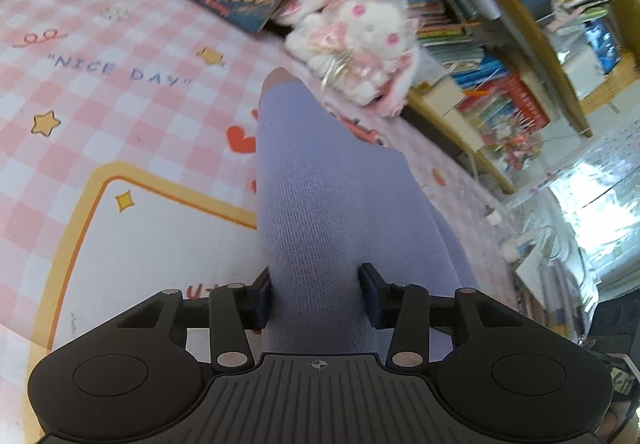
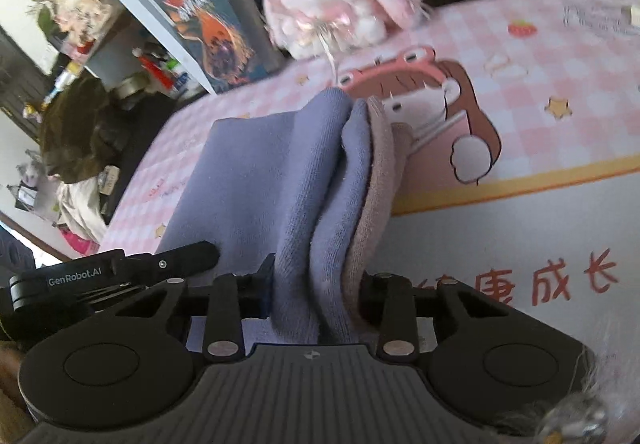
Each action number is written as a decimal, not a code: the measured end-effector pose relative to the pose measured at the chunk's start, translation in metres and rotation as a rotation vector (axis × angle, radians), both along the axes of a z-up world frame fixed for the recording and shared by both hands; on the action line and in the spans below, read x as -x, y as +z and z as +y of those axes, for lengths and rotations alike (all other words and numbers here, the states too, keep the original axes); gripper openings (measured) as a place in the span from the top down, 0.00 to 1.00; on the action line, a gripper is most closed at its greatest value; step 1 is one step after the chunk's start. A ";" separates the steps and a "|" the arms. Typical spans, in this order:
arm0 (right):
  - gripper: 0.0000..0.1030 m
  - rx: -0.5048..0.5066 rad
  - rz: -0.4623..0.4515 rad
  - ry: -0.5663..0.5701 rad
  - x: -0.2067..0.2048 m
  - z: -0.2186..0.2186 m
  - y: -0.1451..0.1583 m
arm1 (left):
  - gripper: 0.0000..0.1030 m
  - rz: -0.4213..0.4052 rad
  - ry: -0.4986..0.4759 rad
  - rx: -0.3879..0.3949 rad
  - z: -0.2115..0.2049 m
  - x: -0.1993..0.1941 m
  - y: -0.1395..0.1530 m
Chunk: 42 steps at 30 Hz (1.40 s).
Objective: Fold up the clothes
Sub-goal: 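Lift and carry the folded sweater toward the plush bunny with both grippers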
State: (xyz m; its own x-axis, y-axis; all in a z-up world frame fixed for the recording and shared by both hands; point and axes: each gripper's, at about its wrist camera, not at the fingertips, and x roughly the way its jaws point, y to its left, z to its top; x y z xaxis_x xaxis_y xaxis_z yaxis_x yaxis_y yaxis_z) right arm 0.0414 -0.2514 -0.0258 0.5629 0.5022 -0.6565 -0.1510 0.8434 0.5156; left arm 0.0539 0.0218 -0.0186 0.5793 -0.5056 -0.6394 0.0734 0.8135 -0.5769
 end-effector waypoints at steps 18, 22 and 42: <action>0.69 -0.002 -0.082 -0.007 0.021 -0.034 0.013 | 0.59 -0.049 -0.043 -0.017 -0.039 0.008 0.015; 0.69 -0.002 -0.088 -0.035 0.026 -0.048 0.015 | 0.58 -0.059 -0.075 -0.019 -0.053 0.005 0.017; 0.69 0.008 -0.088 -0.201 0.051 -0.059 0.018 | 0.58 -0.056 -0.225 -0.005 -0.057 -0.010 0.018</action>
State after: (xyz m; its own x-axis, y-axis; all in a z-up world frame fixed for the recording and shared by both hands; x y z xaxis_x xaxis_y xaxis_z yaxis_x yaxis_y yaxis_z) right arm -0.0096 -0.3099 -0.0078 0.7062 0.3691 -0.6042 -0.0237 0.8652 0.5008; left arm 0.0640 -0.0354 -0.0002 0.4874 -0.6226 -0.6122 0.2850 0.7762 -0.5624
